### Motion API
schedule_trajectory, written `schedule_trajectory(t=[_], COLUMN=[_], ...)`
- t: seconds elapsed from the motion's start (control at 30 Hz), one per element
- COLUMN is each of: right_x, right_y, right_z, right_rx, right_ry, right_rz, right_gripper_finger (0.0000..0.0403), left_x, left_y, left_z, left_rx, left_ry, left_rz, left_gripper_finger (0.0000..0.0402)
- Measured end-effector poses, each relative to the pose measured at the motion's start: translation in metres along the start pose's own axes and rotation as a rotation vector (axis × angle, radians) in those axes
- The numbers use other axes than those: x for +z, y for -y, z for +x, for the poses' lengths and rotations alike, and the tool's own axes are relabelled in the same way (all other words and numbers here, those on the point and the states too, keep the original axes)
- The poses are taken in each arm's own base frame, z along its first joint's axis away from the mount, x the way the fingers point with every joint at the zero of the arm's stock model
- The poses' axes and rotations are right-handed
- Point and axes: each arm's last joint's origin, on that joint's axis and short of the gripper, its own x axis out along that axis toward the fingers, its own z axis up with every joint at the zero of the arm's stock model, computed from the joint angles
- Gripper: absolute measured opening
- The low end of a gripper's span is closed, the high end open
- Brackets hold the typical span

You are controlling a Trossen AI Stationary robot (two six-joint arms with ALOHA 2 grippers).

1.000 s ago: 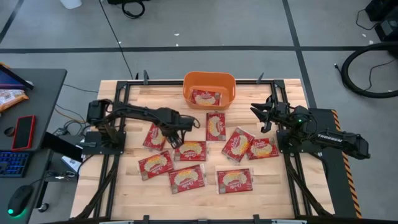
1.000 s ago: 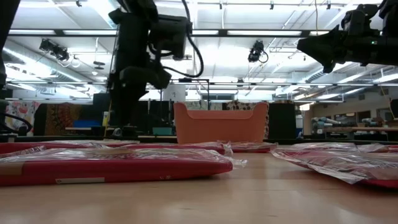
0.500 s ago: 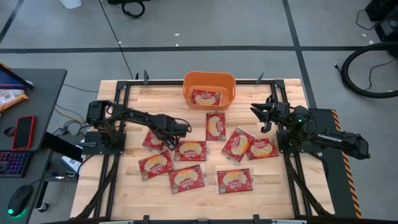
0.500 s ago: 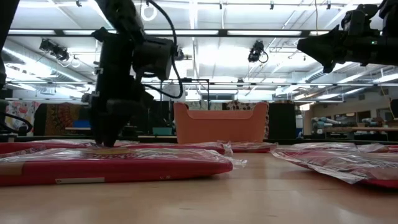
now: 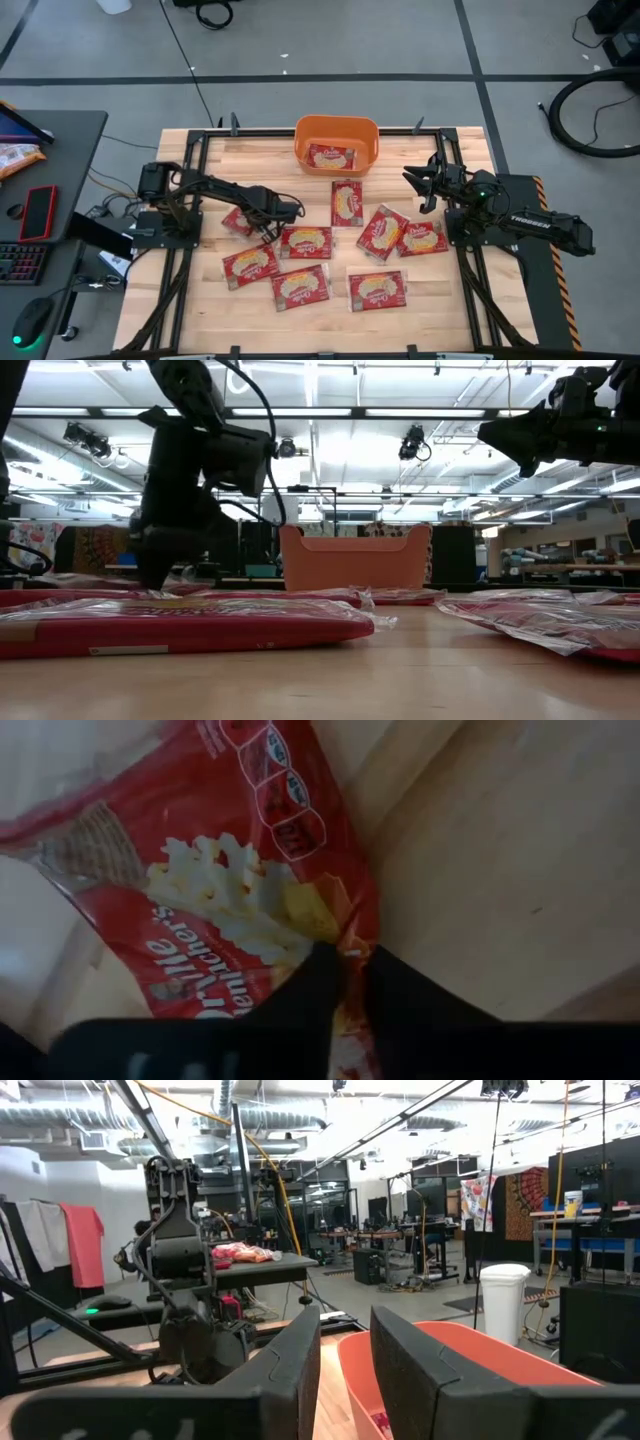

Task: Sort popcorn bags into baskets
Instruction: Put the red popcorn bag into the orange bin

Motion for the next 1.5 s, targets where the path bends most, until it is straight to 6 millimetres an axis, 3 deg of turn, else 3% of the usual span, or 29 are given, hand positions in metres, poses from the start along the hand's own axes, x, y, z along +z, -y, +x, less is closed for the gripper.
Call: schedule_trajectory(t=[0.1, 0.23, 0.47, 0.6, 0.93, 1.17, 1.3, 1.5], right_x=[0.000, 0.000, 0.000, 0.000, 0.000, 0.000, 0.000, 0.000], right_y=[0.000, 0.000, 0.000, 0.000, 0.000, 0.000, 0.000, 0.000], right_z=[0.000, 0.000, 0.000, 0.000, 0.000, 0.000, 0.000, 0.000], right_rx=[0.000, 0.000, 0.000, 0.000, 0.000, 0.000, 0.000, 0.000], right_ry=[0.000, 0.000, 0.000, 0.000, 0.000, 0.000, 0.000, 0.000], right_rz=[0.000, 0.000, 0.000, 0.000, 0.000, 0.000, 0.000, 0.000], right_gripper_finger=[0.0096, 0.0096, 0.0096, 0.0096, 0.0096, 0.0096, 0.0096, 0.0096], left_x=[0.007, 0.015, 0.038, 0.051, 0.081, 0.109, 0.129, 0.152], left_y=[0.002, 0.002, 0.007, 0.009, 0.012, 0.001, -0.021, -0.061], left_z=[-0.008, -0.024, -0.071, -0.097, -0.145, -0.150, -0.138, -0.106], left_rx=[-0.005, -0.012, -0.066, -0.068, 0.155, 0.290, 0.279, 0.243], left_ry=[0.027, 0.039, 0.143, 0.261, 0.622, 0.818, 0.890, 0.907], left_rz=[0.037, 0.073, 0.179, 0.326, 0.727, 0.844, 0.785, 0.676], left_gripper_finger=[0.0013, 0.0025, 0.0029, 0.0019, 0.0024, 0.0025, 0.0025, 0.0026])
